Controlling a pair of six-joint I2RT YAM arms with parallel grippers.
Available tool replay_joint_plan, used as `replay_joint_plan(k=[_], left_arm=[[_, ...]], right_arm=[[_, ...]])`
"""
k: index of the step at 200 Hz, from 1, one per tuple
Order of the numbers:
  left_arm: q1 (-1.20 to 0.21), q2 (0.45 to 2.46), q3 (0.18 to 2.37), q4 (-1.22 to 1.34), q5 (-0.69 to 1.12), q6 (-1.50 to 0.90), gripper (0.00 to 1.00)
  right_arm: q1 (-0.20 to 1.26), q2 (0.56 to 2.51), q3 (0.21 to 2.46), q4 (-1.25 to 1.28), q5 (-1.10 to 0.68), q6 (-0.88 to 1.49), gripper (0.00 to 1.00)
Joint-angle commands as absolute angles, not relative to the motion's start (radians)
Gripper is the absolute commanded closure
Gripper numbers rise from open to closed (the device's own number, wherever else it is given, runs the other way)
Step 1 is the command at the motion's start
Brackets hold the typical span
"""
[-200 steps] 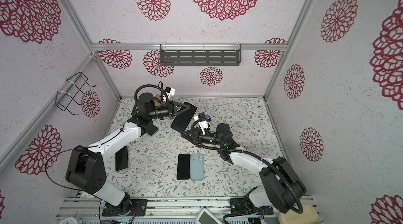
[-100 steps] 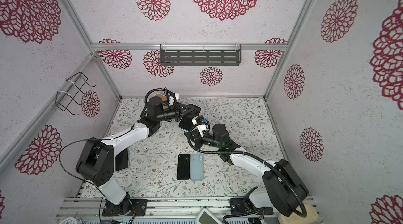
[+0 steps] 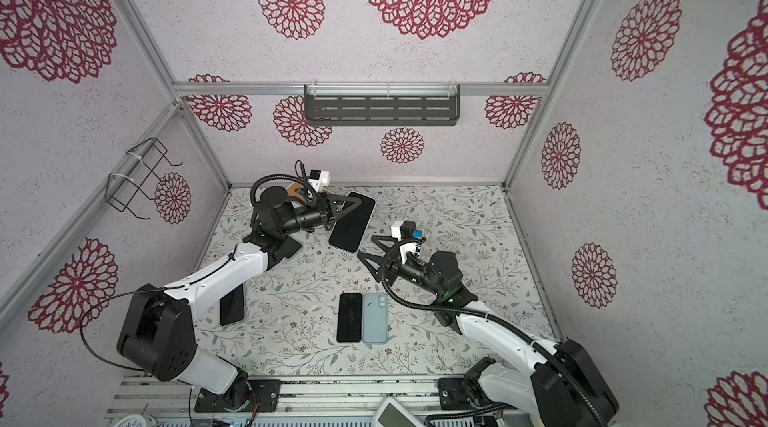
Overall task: Take the phone out of the phone case
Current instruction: Remove the phone case from the phone.
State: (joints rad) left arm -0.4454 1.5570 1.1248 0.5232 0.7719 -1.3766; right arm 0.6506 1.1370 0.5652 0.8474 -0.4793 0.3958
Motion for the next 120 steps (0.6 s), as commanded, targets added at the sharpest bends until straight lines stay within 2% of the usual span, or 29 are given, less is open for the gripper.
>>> replay_joint_plan(k=[1, 32, 56, 120], left_arm=[[-0.452, 1.555, 1.155, 0.582, 0.783, -1.365, 1.0], [-0.454, 1.563, 1.157, 0.587, 0.782, -1.371, 1.0], [-0.457, 1.563, 1.161, 0.588, 0.782, -1.37, 1.0], [-0.46, 1.567, 1.166, 0.578, 0.779, -1.375, 1.0]], right_arm=[[0.65, 1.154, 0.612, 0.951, -0.556, 0.487, 0.27], [0.652, 1.178, 0.632, 0.937, -0.574, 0.488, 0.32], [0.652, 1.193, 0.627, 0.967, -0.582, 0.507, 0.39], [0.653, 1.214, 0.626, 0.998, -0.586, 0.516, 0.64]])
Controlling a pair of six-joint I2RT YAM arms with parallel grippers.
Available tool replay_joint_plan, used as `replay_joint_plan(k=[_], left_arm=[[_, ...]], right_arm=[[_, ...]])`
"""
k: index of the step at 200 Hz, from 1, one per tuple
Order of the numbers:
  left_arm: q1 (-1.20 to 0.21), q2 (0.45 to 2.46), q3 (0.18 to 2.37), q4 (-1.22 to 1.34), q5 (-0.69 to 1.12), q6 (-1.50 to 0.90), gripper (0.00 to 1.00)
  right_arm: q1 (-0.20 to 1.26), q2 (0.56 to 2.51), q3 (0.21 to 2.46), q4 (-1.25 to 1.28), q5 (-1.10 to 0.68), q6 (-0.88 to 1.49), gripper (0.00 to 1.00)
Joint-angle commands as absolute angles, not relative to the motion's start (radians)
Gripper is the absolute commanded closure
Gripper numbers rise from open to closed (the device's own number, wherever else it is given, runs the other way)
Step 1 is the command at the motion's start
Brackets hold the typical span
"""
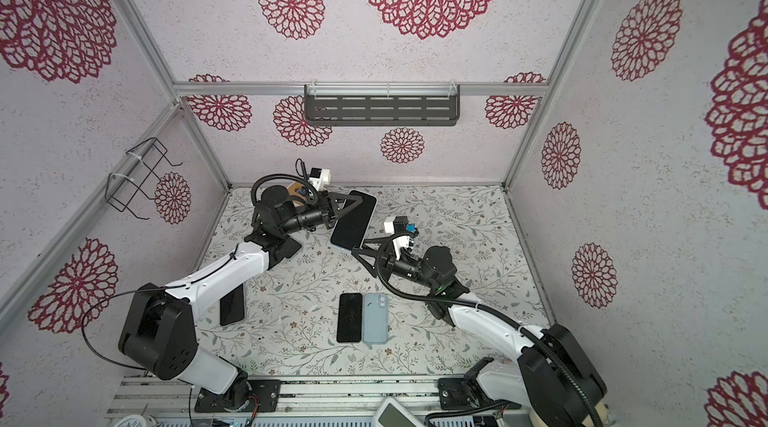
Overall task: Take the phone out of the phone case
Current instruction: Remove the phone case from the phone.
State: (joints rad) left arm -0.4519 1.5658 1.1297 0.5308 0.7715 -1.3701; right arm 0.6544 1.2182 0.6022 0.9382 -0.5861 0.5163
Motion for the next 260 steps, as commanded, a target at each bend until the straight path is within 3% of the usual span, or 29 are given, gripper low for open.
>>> replay_joint_plan(k=[1, 35, 67, 152, 260], left_arm=[[-0.462, 1.567, 1.166, 0.578, 0.779, -1.375, 1.0], [-0.47, 1.569, 1.173, 0.561, 0.769, -1.383, 1.0], [-0.492, 1.575, 1.174, 0.561, 0.749, -1.42, 1.0], [-0.554, 1.574, 1.173, 0.661, 0.737, -1.506, 1.0], [-0.585, 1.558, 1.146, 0.684, 0.727, -1.492, 1.0]], right_arm=[[0.653, 1.214, 0.626, 0.998, -0.586, 0.516, 0.65], [0.655, 1.215, 0.624, 0.994, -0.562, 0.489, 0.75], [0.657, 1.203, 0.612, 0.976, -0.485, 0.442, 0.77], [0.642, 1.24, 0.648, 0.917, -0.337, 0.409, 0.78], [0.54, 1.298, 0.62, 1.203, -0.317, 0.686, 0.73]])
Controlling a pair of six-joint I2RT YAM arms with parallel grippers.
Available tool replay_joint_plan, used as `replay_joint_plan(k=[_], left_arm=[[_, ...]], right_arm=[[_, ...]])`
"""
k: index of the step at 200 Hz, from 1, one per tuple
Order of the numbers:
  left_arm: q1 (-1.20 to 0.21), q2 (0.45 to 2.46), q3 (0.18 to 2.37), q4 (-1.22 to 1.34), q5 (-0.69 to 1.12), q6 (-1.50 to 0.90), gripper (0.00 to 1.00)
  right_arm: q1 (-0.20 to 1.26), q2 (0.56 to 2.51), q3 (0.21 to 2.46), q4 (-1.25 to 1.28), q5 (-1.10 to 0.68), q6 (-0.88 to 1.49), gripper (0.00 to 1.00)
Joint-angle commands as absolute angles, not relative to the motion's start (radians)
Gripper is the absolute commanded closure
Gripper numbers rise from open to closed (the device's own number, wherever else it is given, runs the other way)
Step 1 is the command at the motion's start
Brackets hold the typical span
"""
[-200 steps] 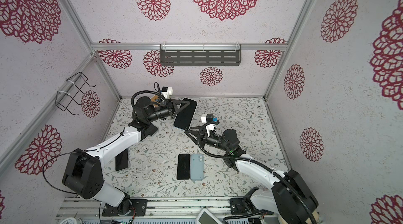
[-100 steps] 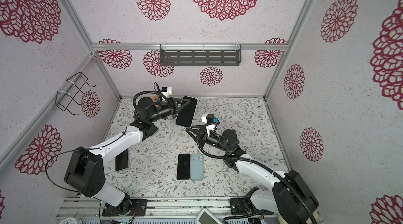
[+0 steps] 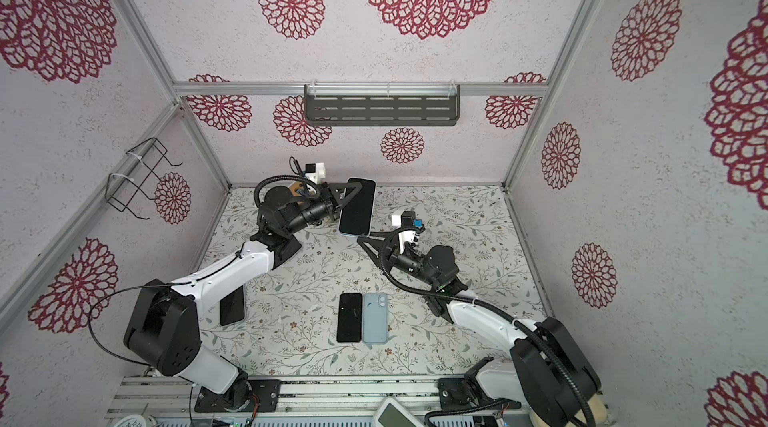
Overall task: Take the phone out of the phone case
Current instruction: Remove the phone case from the phone.
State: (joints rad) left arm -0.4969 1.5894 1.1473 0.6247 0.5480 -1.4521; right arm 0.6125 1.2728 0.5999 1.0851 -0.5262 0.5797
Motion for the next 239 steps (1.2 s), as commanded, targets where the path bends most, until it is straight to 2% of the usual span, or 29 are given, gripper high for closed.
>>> replay_joint_plan(k=[1, 77, 148, 184, 239], left_arm=[[-0.586, 1.558, 1.144, 0.685, 0.726, -1.493, 1.0], [-0.601, 1.552, 1.132, 0.785, 0.689, -1.544, 1.0], [-0.652, 1.548, 1.128, 0.88, 0.593, -1.594, 1.0], [-0.625, 1.547, 1.128, 0.891, 0.574, -1.611, 1.0], [-0.609, 1.568, 1.151, 0.876, 0.57, -1.618, 1.0]], right_arm=[[0.54, 1.299, 0.619, 1.206, -0.317, 0.688, 0.73], [0.539, 1.321, 0.601, 1.17, -0.264, 0.696, 0.75], [0.564, 1.333, 0.506, 1.272, -0.095, 0.656, 0.56], [0.567, 1.353, 0.44, 1.421, -0.11, 0.648, 0.44], [0.568, 1.35, 0.417, 1.459, -0.137, 0.637, 0.36]])
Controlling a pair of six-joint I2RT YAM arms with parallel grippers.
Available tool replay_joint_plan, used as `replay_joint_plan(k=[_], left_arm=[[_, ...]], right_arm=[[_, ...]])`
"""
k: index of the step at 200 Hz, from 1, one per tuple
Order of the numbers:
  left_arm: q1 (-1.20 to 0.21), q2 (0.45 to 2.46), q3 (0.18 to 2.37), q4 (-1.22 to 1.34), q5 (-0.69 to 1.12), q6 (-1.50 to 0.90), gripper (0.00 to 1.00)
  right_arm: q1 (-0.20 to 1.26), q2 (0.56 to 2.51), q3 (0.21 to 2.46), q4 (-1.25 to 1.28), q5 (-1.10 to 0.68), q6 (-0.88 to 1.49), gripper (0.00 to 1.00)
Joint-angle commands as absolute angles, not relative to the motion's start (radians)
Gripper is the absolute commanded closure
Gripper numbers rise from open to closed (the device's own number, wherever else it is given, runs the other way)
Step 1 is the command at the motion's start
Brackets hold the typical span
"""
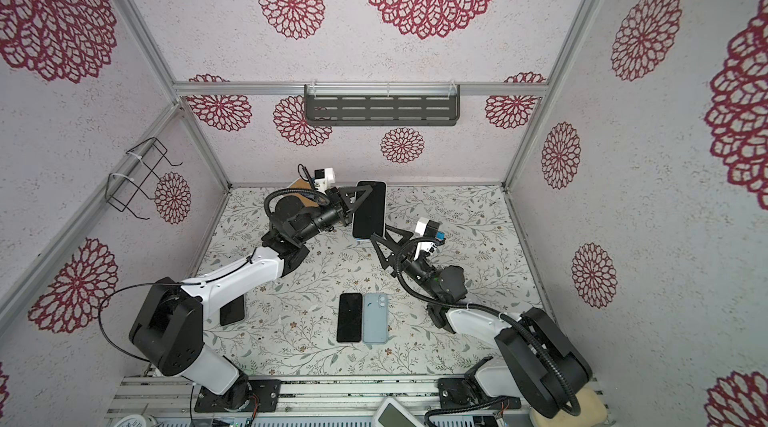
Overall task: Take the phone out of the phone case
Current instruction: Remove the phone case from the phone.
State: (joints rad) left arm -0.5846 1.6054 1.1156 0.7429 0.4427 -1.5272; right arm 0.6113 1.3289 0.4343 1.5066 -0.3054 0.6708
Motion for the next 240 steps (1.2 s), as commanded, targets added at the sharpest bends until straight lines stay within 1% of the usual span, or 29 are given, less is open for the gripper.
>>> replay_joint_plan(k=[1, 33, 89, 177, 240], left_arm=[[-0.608, 1.568, 1.151, 0.876, 0.57, -1.618, 1.0], [-0.592, 1.575, 1.155, 0.88, 0.567, -1.618, 1.0], [-0.559, 1.589, 1.149, 0.934, 0.555, -1.631, 1.0], [-0.556, 1.597, 1.157, 0.953, 0.572, -1.632, 1.0], [-0.539, 1.609, 1.144, 0.964, 0.558, -1.629, 1.0]], right_arm=[[0.568, 1.351, 0.416, 1.46, -0.138, 0.637, 0.36], [0.569, 1.354, 0.405, 1.507, -0.175, 0.658, 0.31], [0.593, 1.335, 0.387, 1.543, -0.201, 0.672, 0.25], [0.6, 1.335, 0.413, 1.52, -0.209, 0.68, 0.27], [0.631, 1.342, 0.403, 1.656, -0.309, 0.747, 0.22]])
